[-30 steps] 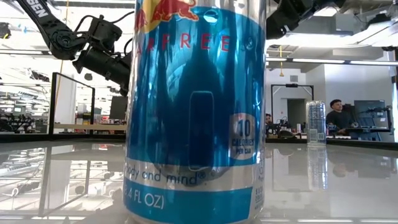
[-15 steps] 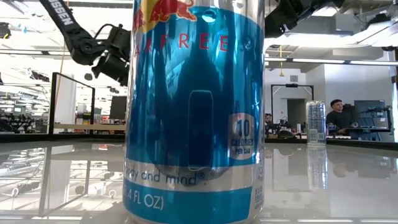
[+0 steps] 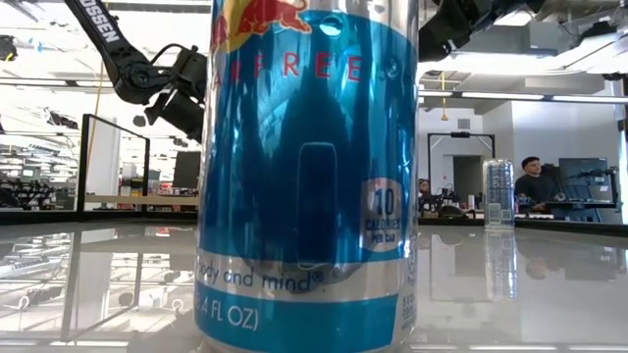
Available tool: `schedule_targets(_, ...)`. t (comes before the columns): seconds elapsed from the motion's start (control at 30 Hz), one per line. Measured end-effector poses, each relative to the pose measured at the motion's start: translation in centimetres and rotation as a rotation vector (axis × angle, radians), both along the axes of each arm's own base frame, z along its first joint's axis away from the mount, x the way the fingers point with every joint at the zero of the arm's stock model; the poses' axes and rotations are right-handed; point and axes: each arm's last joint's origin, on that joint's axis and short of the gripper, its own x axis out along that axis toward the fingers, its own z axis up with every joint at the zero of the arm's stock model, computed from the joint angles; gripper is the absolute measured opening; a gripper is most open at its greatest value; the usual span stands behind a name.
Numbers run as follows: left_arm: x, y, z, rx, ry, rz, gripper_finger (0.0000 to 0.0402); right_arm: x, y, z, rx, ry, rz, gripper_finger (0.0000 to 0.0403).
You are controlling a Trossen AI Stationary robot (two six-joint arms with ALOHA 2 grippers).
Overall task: Place canned beverage on shelf
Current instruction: Put the top tropical vibe celsius soda can beside the peach vibe celsius soda can on the shelf
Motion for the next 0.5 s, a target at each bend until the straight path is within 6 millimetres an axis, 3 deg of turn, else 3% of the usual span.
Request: schedule_targets(0.5,-0.33,0.29,-0.15,0.011,0.030,0.033,0.0000,0.06,-0.03,0.13,-0.001,-0.015,-0.003,0.0388)
